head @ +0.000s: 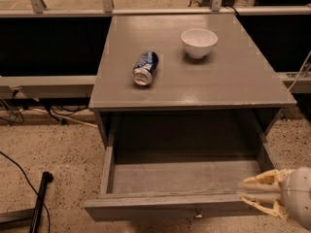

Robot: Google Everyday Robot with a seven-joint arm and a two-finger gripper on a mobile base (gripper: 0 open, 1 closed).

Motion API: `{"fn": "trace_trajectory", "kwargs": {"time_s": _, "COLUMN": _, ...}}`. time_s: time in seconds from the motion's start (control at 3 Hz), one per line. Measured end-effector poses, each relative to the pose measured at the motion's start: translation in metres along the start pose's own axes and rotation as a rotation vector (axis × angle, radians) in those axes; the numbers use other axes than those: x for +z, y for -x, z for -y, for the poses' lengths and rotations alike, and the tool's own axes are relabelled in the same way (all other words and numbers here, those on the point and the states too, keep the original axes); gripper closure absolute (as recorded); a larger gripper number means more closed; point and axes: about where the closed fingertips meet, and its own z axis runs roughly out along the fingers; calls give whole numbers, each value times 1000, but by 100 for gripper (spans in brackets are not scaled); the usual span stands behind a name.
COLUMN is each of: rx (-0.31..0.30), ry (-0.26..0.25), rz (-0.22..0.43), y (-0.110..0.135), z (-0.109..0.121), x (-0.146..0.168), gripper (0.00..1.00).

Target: Close top drawer

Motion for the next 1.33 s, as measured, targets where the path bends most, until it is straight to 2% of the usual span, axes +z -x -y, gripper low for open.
{"fn": "trace_trajectory", "kwargs": {"time_s": 0.33, "rx": -8, "ry": 0, "rz": -3, "y": 2, "z": 0, "x": -1, "gripper": 88}}
{"fn": "trace_trajectory", "kwargs": {"time_s": 0.67, "rx": 4, "ry": 31, "rz": -47, "y": -14, "z": 1, "x": 13, "gripper": 100}}
{"fn": "trace_trajectory", "kwargs": {"time_s": 1.0, "rx": 36, "ry": 48, "rz": -66, "y": -58, "z": 0, "x": 30, "gripper": 100}}
{"fn": "trace_trajectory", "kwargs": {"time_s": 1.33, "rx": 36, "ry": 50, "rz": -32, "y": -85, "z": -1, "x": 41, "gripper": 100}}
